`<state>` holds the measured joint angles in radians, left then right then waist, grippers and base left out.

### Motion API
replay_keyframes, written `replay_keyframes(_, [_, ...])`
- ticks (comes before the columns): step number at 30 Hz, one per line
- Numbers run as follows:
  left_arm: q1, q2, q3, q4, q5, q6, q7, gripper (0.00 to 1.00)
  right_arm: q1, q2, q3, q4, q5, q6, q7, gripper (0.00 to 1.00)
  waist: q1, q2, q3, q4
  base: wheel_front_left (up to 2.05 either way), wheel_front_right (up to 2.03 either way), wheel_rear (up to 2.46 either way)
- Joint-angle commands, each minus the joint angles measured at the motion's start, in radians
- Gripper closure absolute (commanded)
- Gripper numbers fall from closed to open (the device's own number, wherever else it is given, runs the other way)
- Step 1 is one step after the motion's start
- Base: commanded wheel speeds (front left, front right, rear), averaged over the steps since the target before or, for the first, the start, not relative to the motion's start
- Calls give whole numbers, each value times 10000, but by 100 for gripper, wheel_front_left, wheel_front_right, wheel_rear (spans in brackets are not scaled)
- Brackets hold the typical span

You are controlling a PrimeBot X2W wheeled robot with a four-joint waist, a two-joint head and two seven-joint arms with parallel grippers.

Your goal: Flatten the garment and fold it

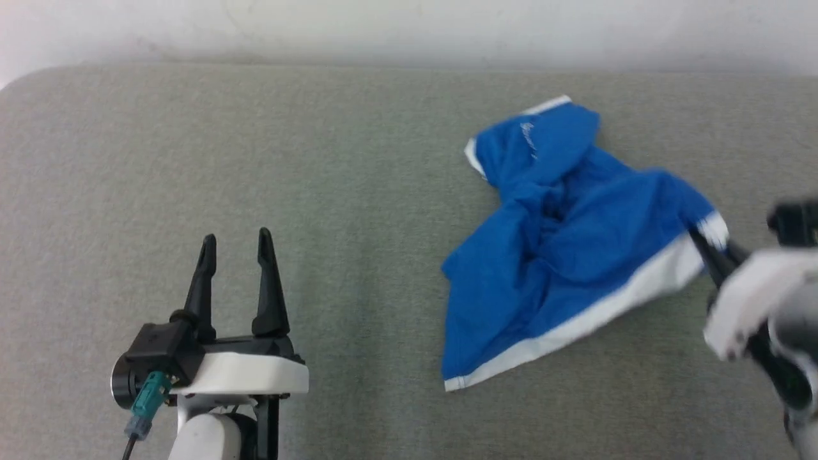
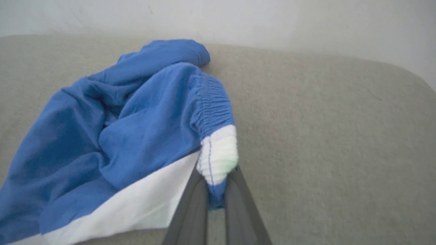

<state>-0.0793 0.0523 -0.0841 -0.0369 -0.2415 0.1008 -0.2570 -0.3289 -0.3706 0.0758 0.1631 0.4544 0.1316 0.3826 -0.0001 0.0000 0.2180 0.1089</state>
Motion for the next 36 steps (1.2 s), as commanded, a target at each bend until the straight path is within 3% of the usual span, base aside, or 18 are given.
replay_keyframes(1, [152,-20,58,32,113,-101,-47,0,1267,420,-681,-747,-381,-9,30,100,1,0,-369,-506,0,0,0])
replay_keyframes(7, [250,-20,166,147,198,-178,-47,0,3579,1785,-2045,-1967,-976,-9,173,97,1,0,-397,-762,0,0,0])
replay_keyframes(8, [260,-20,182,183,219,-188,-47,0,3864,2006,-2211,-2036,-1071,-9,125,82,1,0,-393,-793,0,0,0])
replay_keyframes(9, [263,-20,200,211,226,-194,-47,0,4068,2176,-2330,-2033,-1184,-9,10,29,1,0,-402,-822,0,0,0])
replay_keyframes(10, [270,-20,203,250,232,-213,-47,0,4230,2312,-2377,-1956,-1242,-9,-82,1,1,0,-408,-842,0,0,0])
replay_keyframes(14, [325,-20,240,453,290,-290,-47,0,4358,2616,-2309,-1801,-1411,-9,-1092,0,1,0,-494,-906,0,0,0])
replay_keyframes(20, [504,-20,153,715,333,-409,-47,0,4381,3026,-2382,-1825,-1683,-9,-3547,0,1,0,-841,-912,0,0,0])
replay_keyframes(24, [506,-20,-232,960,290,-685,288,0,4508,3129,-2258,-2043,-2196,-9,-4491,0,1,0,-1026,-967,0,0,0])
replay_keyframes(31, [-443,-20,-1989,1620,-75,-1731,3050,0,4823,3182,-1605,-2679,-2687,-9,-4544,0,1,0,-1078,-1030,0,0,0])
replay_keyframes(36, [-1616,3,-3244,2473,-105,-2134,4991,0,4752,3194,-1204,-3208,-2894,-9,-4398,0,1,0,-810,-1301,0,0,0])
